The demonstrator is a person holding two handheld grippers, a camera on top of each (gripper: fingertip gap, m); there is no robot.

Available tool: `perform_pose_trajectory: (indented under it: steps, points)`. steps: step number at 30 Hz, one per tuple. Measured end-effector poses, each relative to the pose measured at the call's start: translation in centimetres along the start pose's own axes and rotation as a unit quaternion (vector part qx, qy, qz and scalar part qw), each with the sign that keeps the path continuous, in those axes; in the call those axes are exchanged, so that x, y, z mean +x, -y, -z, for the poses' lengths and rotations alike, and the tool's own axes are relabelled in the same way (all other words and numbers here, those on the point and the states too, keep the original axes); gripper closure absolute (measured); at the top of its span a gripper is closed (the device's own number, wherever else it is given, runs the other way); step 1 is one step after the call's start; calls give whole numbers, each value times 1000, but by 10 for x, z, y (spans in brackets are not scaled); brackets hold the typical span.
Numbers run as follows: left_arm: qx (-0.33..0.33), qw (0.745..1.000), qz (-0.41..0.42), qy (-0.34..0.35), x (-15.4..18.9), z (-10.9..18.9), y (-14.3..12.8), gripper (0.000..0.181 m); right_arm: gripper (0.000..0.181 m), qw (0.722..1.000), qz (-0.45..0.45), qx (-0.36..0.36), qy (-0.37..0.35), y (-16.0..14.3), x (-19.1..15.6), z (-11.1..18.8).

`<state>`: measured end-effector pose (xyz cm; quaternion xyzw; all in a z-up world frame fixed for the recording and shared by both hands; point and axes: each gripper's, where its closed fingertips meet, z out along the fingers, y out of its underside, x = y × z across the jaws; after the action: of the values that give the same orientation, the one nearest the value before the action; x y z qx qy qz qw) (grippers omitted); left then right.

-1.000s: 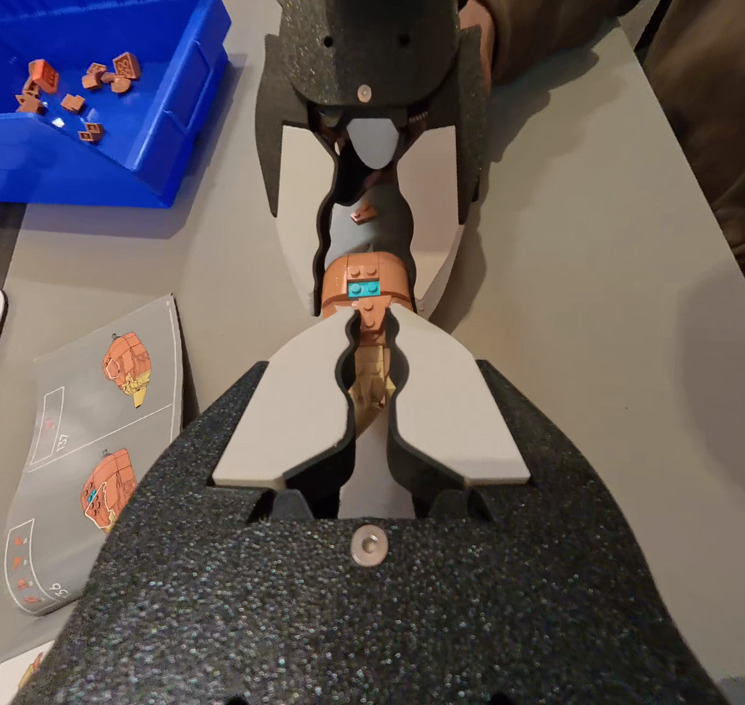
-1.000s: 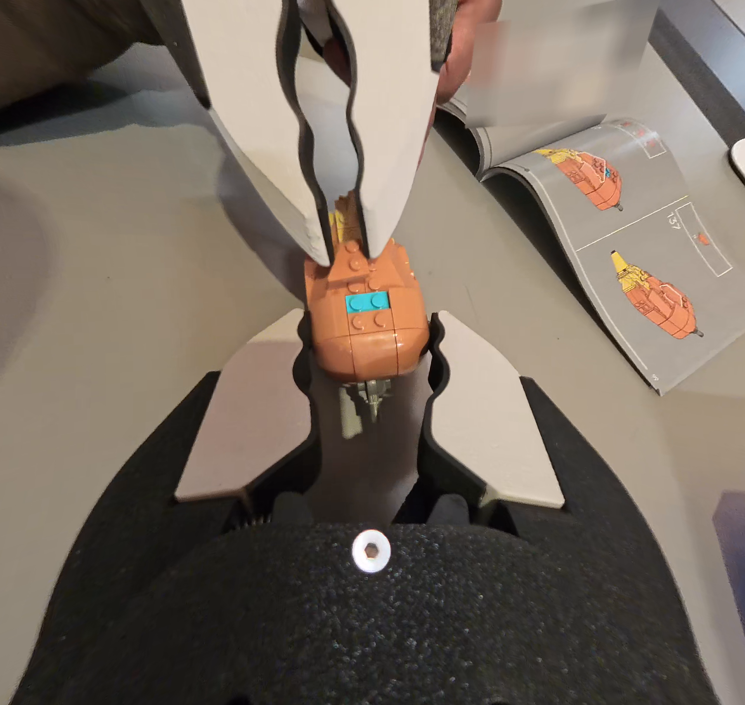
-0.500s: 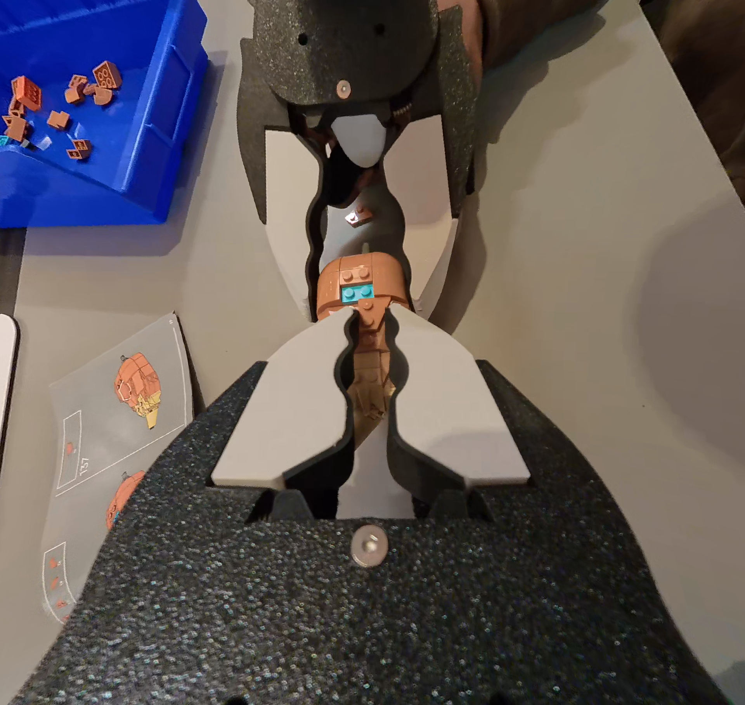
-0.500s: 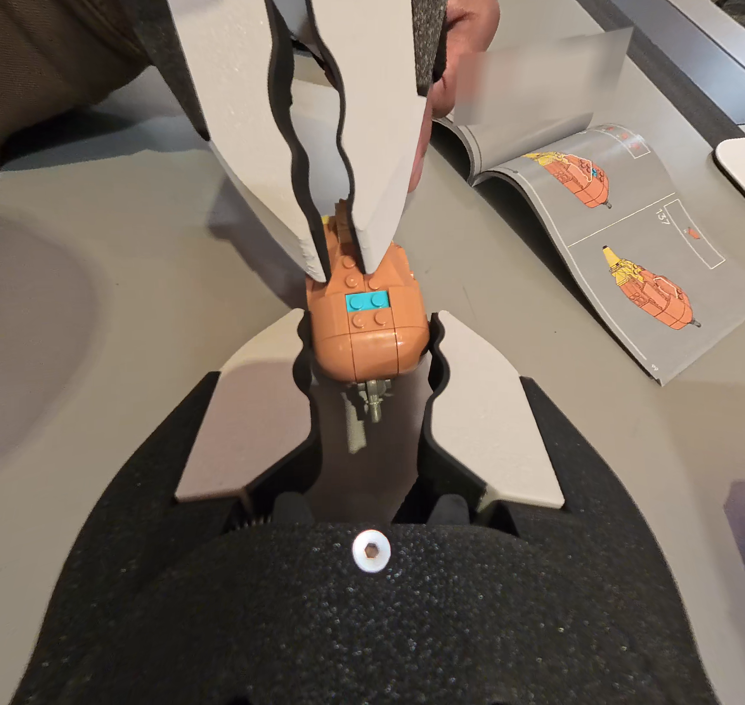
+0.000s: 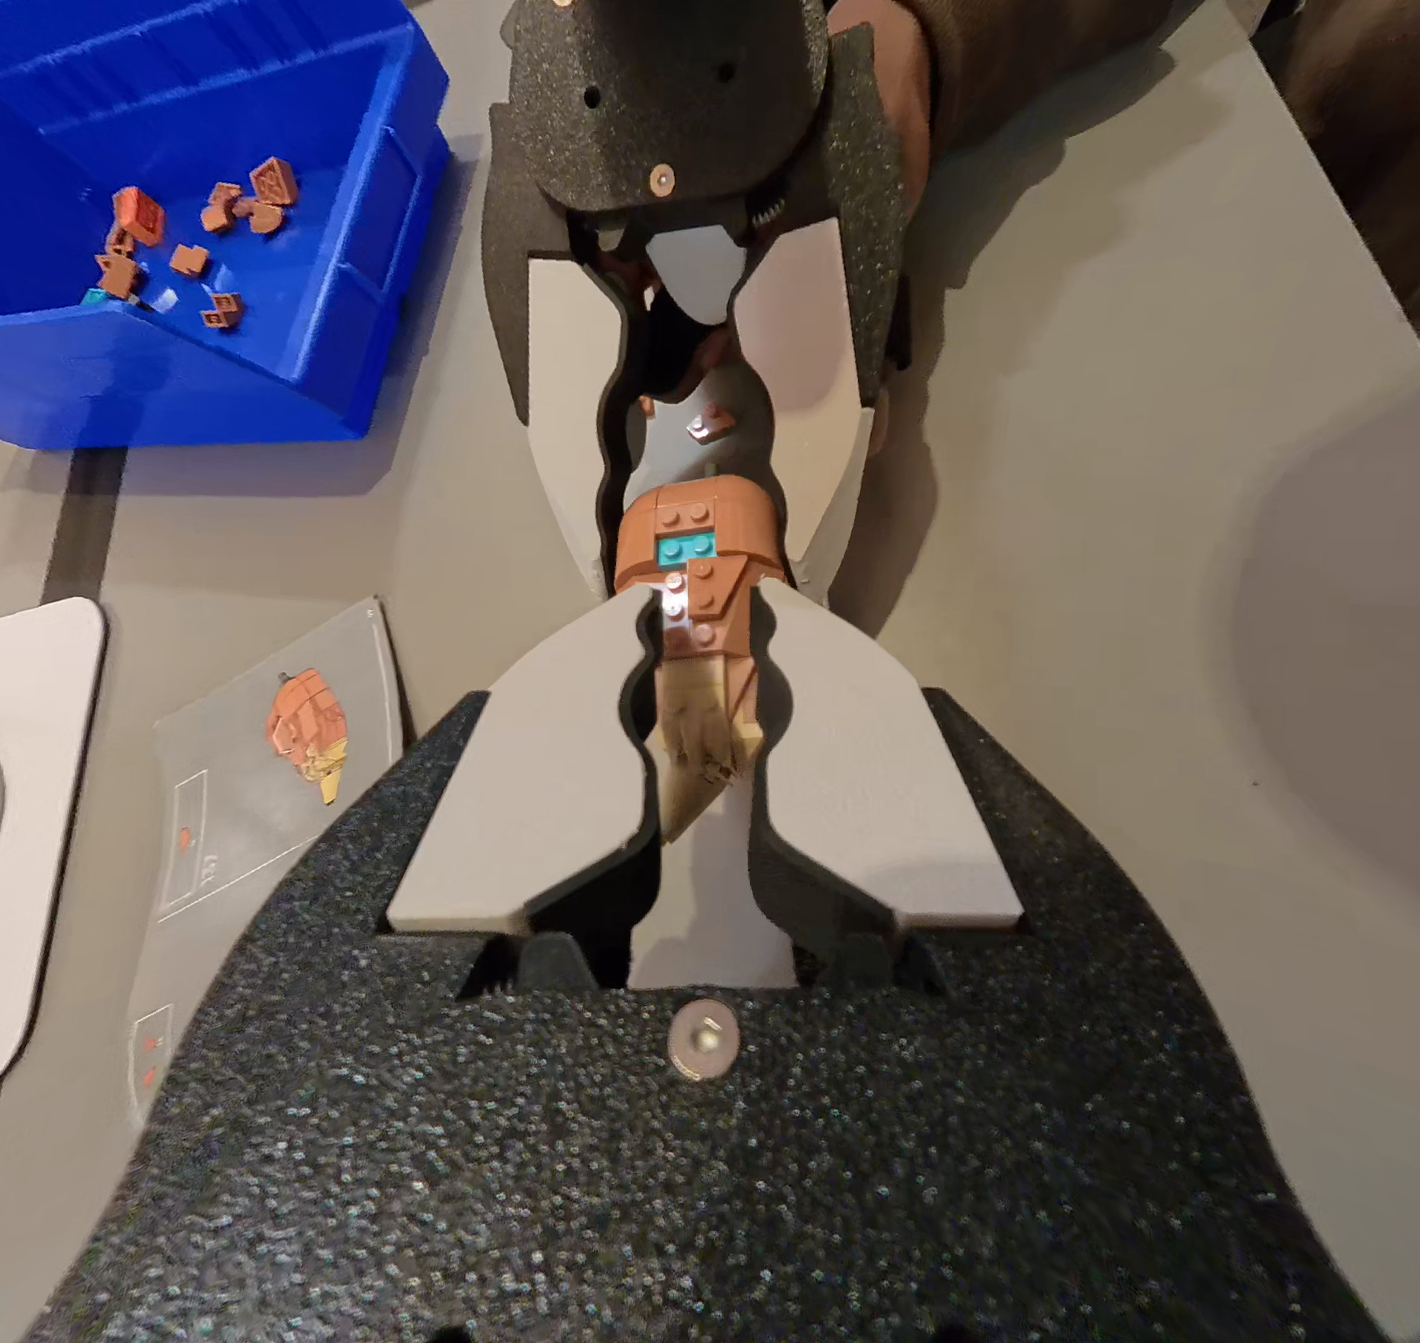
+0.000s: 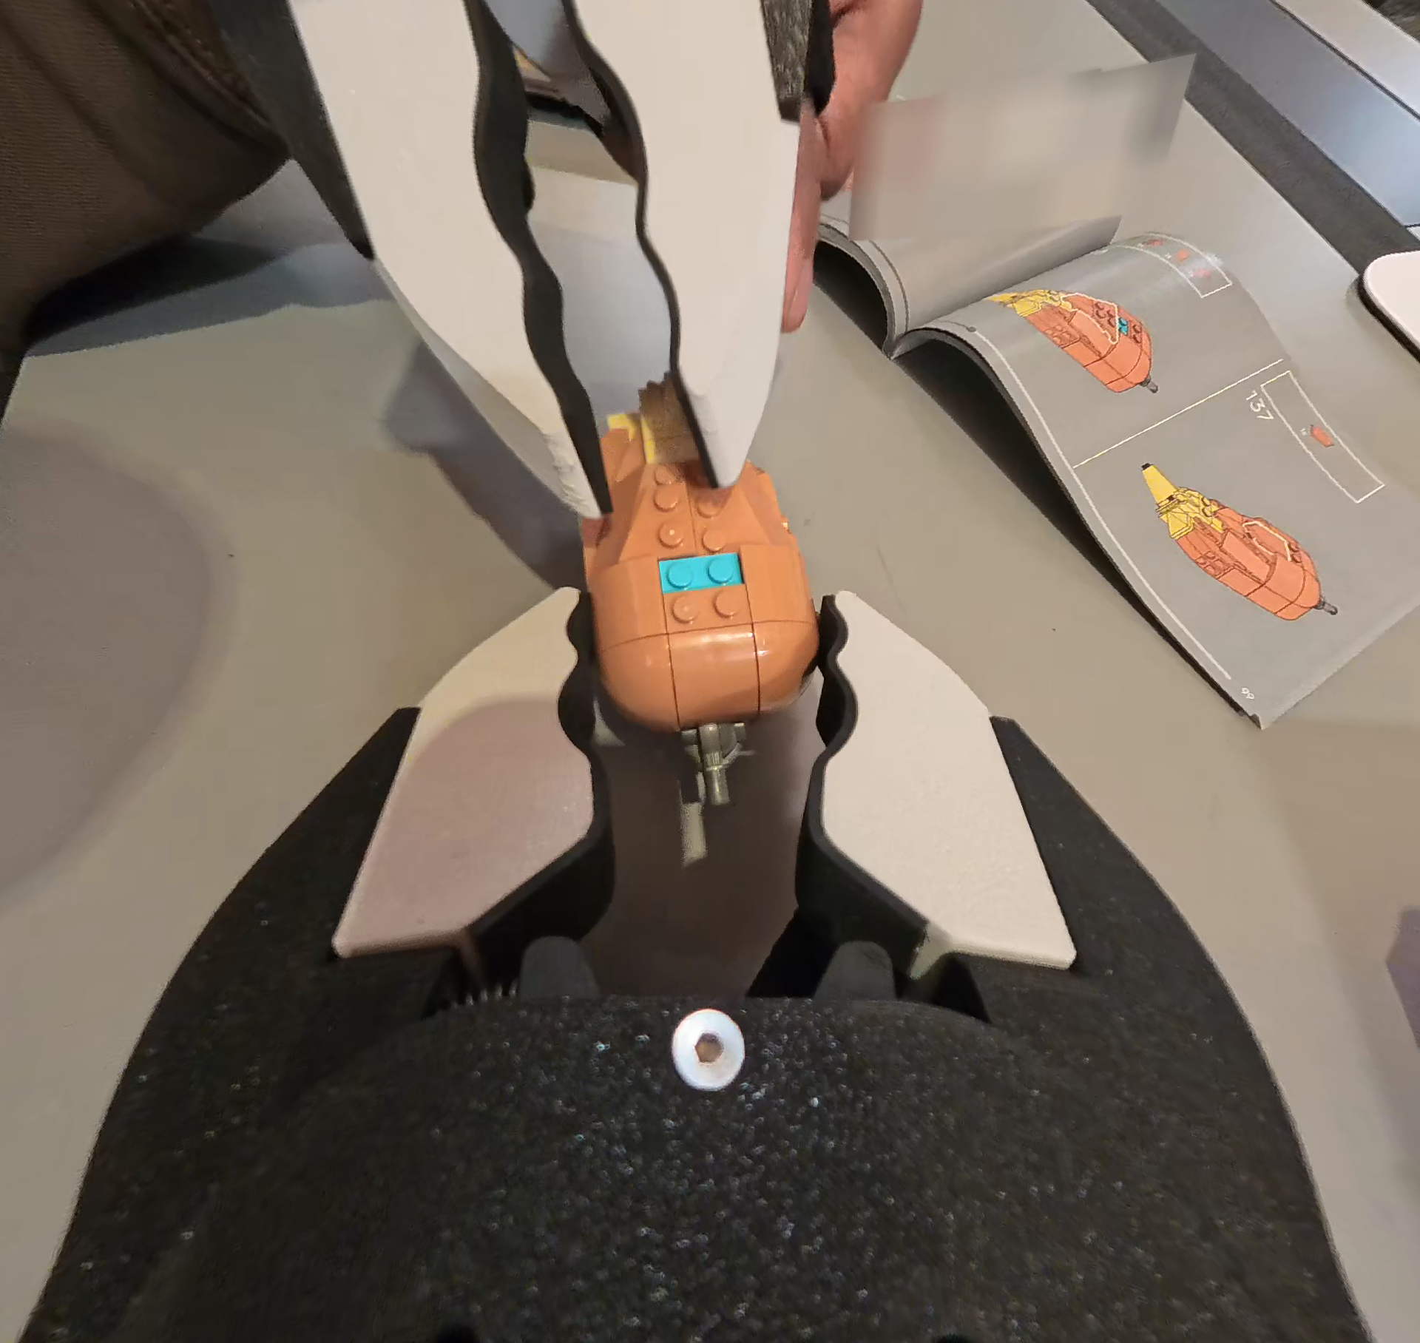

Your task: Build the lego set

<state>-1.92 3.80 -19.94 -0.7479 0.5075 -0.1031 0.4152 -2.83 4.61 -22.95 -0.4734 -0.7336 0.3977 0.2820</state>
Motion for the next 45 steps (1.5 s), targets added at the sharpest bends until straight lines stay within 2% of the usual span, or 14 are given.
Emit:
perform_pose_trajectory:
  steps: [1, 6, 10, 15, 21, 28, 34, 45]
  points:
    - [4, 1000, -5, 7, -1, 2, 1, 158, 125, 1000, -4, 2, 2, 0, 1, 1]
    - [48, 993, -79, 79, -4, 14, 8, 142, 125, 999, -32, 5, 9, 0, 6, 4]
    - [18, 974, -164, 155, -3, 12, 0, 127, 125, 999, -48, 2, 13, 0, 9, 6]
    - [-62, 923, -289, 247, -6, 0, -15, 117, 125, 999, -55, -1, 4, 1, 13, 6]
    - [-89, 873, -354, 324, -9, -8, -10, 113, 125, 998, -61, -2, -1, 3, 14, 7]
    - [-128, 838, -382, 367, -21, -7, -8, 115, 125, 998, -52, -8, -15, 3, 16, 9]
    - [-133, 834, -399, 358, -18, -10, -7, 128, 125, 999, -44, -14, -20, 3, 15, 8]
    - [-149, 825, -412, 358, -20, -12, -8, 129, 125, 999, -30, -13, -29, 6, 13, 8]
